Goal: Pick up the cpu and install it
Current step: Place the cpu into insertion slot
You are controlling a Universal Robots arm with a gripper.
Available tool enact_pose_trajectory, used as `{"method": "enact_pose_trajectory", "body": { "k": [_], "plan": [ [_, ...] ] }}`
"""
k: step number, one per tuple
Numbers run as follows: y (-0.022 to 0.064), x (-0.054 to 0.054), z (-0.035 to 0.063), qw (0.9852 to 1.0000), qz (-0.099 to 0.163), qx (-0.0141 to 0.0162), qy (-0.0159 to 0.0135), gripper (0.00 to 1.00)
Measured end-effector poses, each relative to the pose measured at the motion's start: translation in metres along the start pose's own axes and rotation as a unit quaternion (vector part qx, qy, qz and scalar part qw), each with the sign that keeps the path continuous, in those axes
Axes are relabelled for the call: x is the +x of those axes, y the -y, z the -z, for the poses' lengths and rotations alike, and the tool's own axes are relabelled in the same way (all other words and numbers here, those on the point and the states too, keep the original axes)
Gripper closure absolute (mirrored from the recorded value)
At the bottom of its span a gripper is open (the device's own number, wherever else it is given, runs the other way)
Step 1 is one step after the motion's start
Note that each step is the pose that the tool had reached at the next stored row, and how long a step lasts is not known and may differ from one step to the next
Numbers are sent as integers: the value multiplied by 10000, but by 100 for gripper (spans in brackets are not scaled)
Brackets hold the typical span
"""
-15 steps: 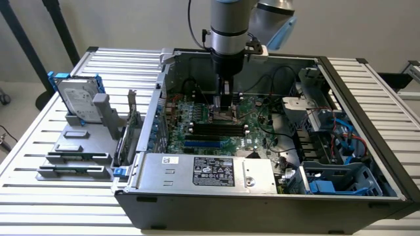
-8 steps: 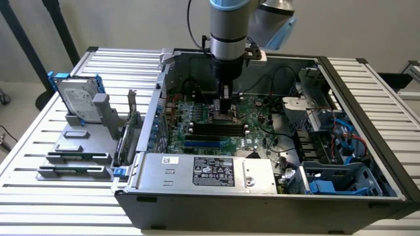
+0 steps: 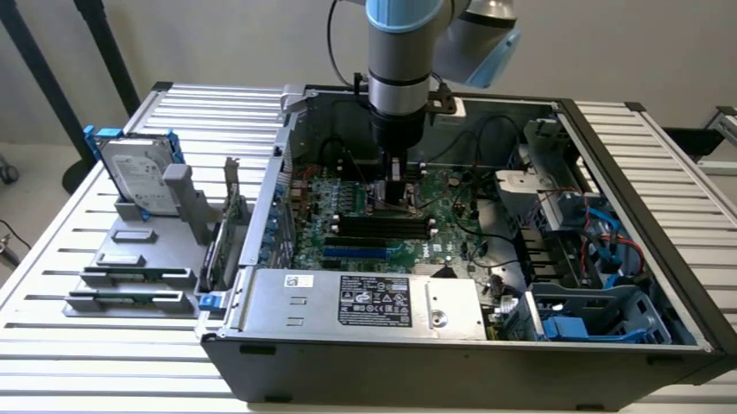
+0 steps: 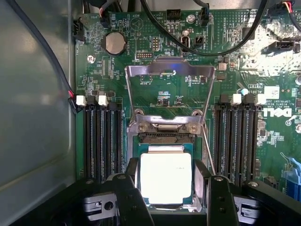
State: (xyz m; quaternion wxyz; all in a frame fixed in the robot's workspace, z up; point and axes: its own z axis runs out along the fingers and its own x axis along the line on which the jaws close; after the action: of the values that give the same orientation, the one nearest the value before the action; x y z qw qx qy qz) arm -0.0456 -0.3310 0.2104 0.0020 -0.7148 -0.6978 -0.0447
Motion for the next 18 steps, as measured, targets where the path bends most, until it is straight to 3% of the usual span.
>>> {"method": "enact_pose_trajectory", "body": {
  "k": [18],
  "plan": [
    [-7,-5,-82,10000,-59,-3,3,45]
  ]
}}
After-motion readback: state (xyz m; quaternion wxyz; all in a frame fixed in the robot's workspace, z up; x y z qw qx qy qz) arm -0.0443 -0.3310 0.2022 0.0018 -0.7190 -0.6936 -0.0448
